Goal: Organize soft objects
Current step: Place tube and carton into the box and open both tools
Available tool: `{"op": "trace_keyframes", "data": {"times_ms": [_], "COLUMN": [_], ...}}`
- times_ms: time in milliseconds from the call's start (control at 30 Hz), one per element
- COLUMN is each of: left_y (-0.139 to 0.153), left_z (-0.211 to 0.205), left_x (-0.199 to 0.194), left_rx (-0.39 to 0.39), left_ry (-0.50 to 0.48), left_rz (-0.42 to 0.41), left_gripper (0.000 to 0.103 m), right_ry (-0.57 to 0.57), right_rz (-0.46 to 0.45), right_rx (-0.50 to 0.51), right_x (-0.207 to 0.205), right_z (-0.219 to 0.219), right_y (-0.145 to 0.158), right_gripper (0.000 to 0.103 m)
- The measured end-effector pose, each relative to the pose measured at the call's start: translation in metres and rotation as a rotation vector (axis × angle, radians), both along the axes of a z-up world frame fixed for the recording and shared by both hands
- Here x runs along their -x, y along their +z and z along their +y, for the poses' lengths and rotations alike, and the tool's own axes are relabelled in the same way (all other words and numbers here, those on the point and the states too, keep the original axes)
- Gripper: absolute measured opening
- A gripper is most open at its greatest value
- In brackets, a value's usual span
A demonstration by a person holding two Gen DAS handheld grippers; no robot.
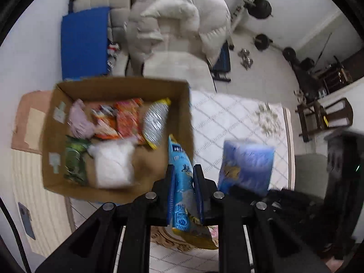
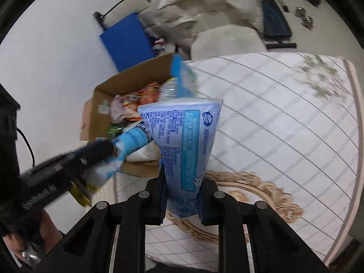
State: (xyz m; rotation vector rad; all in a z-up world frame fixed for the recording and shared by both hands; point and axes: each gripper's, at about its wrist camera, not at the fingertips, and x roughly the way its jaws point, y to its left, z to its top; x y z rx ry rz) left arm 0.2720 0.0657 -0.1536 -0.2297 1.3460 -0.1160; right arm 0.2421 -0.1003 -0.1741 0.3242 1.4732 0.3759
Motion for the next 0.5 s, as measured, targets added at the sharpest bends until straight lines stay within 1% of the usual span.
{"op": "trace_keyframes", "data": {"times_ms": [67, 133, 267, 367, 500], "left_y": [0.0, -0.008, -0.046, -0.076, -0.092], "left_z": [0.014, 0.025, 0.039, 0.043, 0.051], "left_x": [-0.007, -0.016, -0.028, -0.029, -0.024], "left_rx": [0.001, 0.006, 0.02, 0.021, 0.014], "left_ry": [0.011, 0.019, 0.034, 0.023, 0.015], "left_rz": [-0.008, 0.003, 0.081, 0.147, 0.178], "left_gripper": [0.012, 0.011, 0.01, 0.01, 0.01], "right_ry": [0.009, 0.007, -0.007, -0.004, 0.013], "right_rz": [0.0, 0.012, 0.065, 0.11, 0.13], "right_rx": [0.006, 0.017, 0.047, 0.069, 0.112], "right_x": [-0.004, -0.009, -0.017, -0.019, -0.019], "right_z": [0.019, 0.033, 0.055, 0.068, 0.084], "right_y": [-0.001, -0.008, -0.038, -0.061, -0.078], "right_gripper": [0.022, 0.022, 0.022, 0.022, 0.023]}}
